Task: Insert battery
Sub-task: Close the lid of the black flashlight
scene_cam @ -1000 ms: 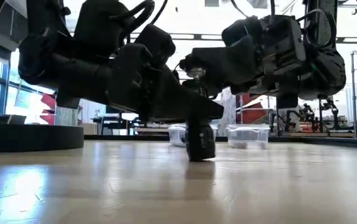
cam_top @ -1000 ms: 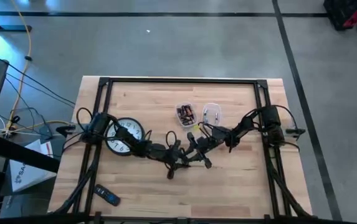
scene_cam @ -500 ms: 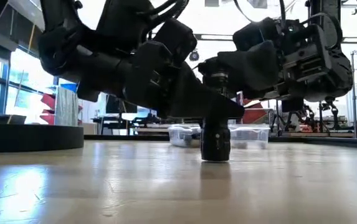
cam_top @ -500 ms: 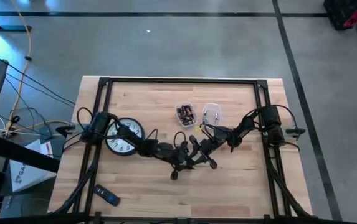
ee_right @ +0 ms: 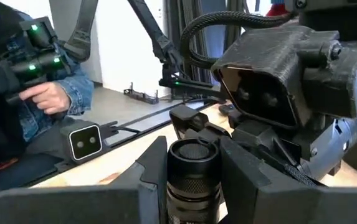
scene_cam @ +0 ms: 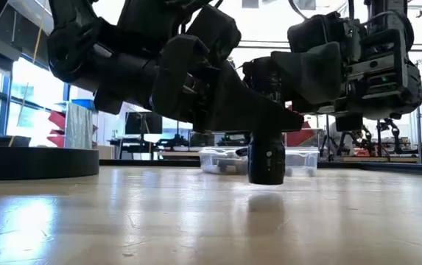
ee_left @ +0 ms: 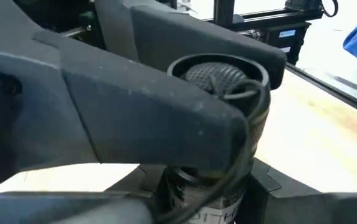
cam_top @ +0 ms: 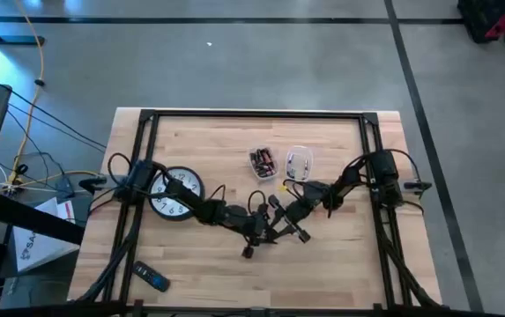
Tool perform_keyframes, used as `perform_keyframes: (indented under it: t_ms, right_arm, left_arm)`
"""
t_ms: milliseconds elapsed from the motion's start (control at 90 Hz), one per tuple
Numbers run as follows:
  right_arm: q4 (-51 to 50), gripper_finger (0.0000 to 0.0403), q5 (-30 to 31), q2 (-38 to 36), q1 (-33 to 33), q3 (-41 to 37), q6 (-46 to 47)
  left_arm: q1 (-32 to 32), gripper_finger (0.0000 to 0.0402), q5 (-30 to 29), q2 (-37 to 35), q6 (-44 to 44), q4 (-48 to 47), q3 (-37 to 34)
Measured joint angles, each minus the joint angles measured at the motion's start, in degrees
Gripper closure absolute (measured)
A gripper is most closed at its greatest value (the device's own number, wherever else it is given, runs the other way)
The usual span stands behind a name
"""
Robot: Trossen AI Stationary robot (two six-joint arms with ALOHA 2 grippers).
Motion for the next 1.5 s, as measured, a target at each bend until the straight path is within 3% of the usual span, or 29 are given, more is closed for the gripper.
perform_keyframes:
  t_ms: [489, 1100, 1500]
  right_arm:
    - [-2.5, 0.0327, 0.1, 0.0, -0.3, 0.3, -1.6]
    - [-3.3, 0.0327, 10.2, 0.0, -0.3, 0.2, -2.7]
    - [-3.9, 0.0327, 16.5, 0.1, -0.7, 0.3, -2.7]
  left_arm:
    - [-0.1, 0.0303, -0.1, 0.0, -1.3, -1.7, 0.0]
    - [-1.3, 0.0303, -13.8, -0.2, -5.2, 4.3, -4.5]
    - [-2.1, 0.0306, -19.4, -0.3, -7.7, 6.5, -6.6]
